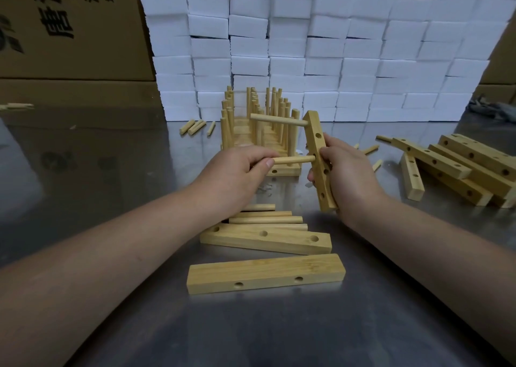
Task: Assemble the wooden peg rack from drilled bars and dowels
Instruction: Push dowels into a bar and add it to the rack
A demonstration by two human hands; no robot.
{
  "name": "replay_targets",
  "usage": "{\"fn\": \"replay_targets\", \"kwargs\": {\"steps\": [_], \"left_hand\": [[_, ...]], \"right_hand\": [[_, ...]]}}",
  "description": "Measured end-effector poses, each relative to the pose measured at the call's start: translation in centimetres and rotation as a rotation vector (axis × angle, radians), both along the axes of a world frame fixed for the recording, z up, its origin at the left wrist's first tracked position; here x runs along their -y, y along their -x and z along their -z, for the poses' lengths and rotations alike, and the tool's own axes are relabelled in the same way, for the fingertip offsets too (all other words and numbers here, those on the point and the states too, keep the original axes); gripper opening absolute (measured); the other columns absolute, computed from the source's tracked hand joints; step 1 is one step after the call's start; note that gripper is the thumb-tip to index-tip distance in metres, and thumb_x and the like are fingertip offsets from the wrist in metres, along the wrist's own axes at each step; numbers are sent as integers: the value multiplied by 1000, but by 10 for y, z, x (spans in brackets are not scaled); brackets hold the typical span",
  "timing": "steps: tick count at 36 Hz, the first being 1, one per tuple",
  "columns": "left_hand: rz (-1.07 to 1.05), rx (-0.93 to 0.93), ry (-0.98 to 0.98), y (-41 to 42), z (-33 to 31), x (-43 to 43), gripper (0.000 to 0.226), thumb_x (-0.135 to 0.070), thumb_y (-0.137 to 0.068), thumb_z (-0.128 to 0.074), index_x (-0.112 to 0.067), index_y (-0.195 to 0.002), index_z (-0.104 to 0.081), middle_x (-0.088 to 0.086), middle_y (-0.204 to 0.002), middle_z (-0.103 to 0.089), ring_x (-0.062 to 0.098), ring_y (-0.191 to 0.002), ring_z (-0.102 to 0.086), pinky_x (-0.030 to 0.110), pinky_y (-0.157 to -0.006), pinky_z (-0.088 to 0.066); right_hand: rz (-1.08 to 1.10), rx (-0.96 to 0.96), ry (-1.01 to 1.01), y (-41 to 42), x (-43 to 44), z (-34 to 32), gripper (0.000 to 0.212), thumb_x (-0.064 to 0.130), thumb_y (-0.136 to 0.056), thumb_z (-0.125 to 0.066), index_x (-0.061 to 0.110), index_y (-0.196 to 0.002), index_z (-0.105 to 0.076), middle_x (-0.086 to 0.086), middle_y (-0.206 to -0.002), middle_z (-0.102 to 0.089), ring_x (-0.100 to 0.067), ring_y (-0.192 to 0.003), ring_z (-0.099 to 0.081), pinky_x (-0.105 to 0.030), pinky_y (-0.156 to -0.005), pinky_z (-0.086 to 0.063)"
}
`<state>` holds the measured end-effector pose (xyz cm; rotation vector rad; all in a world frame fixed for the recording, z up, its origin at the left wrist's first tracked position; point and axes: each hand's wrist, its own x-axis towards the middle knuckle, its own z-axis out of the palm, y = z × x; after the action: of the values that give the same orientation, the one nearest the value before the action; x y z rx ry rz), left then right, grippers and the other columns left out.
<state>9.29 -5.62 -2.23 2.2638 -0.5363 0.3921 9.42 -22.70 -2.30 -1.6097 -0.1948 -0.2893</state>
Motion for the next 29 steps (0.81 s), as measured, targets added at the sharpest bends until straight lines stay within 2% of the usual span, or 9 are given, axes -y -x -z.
{"fn": "replay_targets", "kwargs": {"steps": [4,8,11,14,17,20,23,26,29], "left_hand": [[0,23,-5,2,-1,0,28,-24,-96,-46,-30,-118,-62,-6,-108,-61,5,-99,-51,7,-75,-33],[-14,26,23,3,-3,1,27,-25,-96,-46,-31,-117,-62,-13,-96,-58,-2,-86,-51,9,-68,-36],[-2,32,44,5,-4,2,25,-26,-95,-48,-31,-114,-63,-16,-90,-56,-8,-82,-50,4,-64,-36],[-1,59,23,6,-5,4,24,-26,-93,-51,-31,-113,-64,-17,-96,-57,-5,-91,-51,7,-73,-38],[-4,66,39,8,-6,4,22,-26,-93,-52,-30,-109,-65,-16,-93,-58,-3,-85,-52,14,-72,-41],[8,66,26,9,-7,4,17,-26,-93,-52,-33,-101,-65,-15,-85,-58,-3,-81,-52,12,-67,-41],[29,67,10,11,-9,3,21,-27,-93,-51,-44,-81,-56,-16,-71,-54,-10,-69,-49,6,-54,-35],[17,63,-8,11,-9,2,24,-29,-93,-50,-43,-75,-52,-14,-66,-52,-7,-64,-47,9,-51,-33],[5,33,-6,11,-10,3,22,-31,-94,-49,-37,-74,-58,-9,-65,-55,2,-62,-49,24,-57,-39]], "right_hand": [[-13,12,31,2,-1,-1,42,7,-96,-33,32,-80,-63,12,-49,-59,-1,-46,-53,-12,-47,-44],[-11,26,30,5,-2,-2,39,10,-96,-33,32,-83,-63,12,-50,-57,-1,-48,-52,-12,-49,-45],[-19,43,4,7,-5,-3,38,10,-97,-34,34,-92,-64,14,-54,-58,-1,-51,-54,-14,-50,-46],[-41,85,22,9,-9,-3,43,10,-97,-35,42,-90,-63,15,-55,-57,-6,-52,-51,-18,-55,-47],[-49,87,5,11,-11,-3,44,10,-98,-35,44,-91,-62,15,-55,-56,-9,-52,-50,-19,-56,-46],[-52,85,-16,11,-10,-5,40,12,-99,-35,43,-99,-59,15,-53,-57,-9,-51,-50,-18,-53,-46],[-32,96,-6,11,-10,-5,35,14,-99,-35,40,-112,-56,14,-50,-54,-7,-50,-51,-20,-56,-47],[-9,105,28,10,-10,-3,36,16,-99,-37,38,-120,-55,13,-50,-52,-7,-50,-51,-24,-60,-47],[2,123,84,10,-10,0,37,17,-99,-37,44,-115,-57,15,-52,-51,-6,-50,-51,-20,-56,-46]]}}
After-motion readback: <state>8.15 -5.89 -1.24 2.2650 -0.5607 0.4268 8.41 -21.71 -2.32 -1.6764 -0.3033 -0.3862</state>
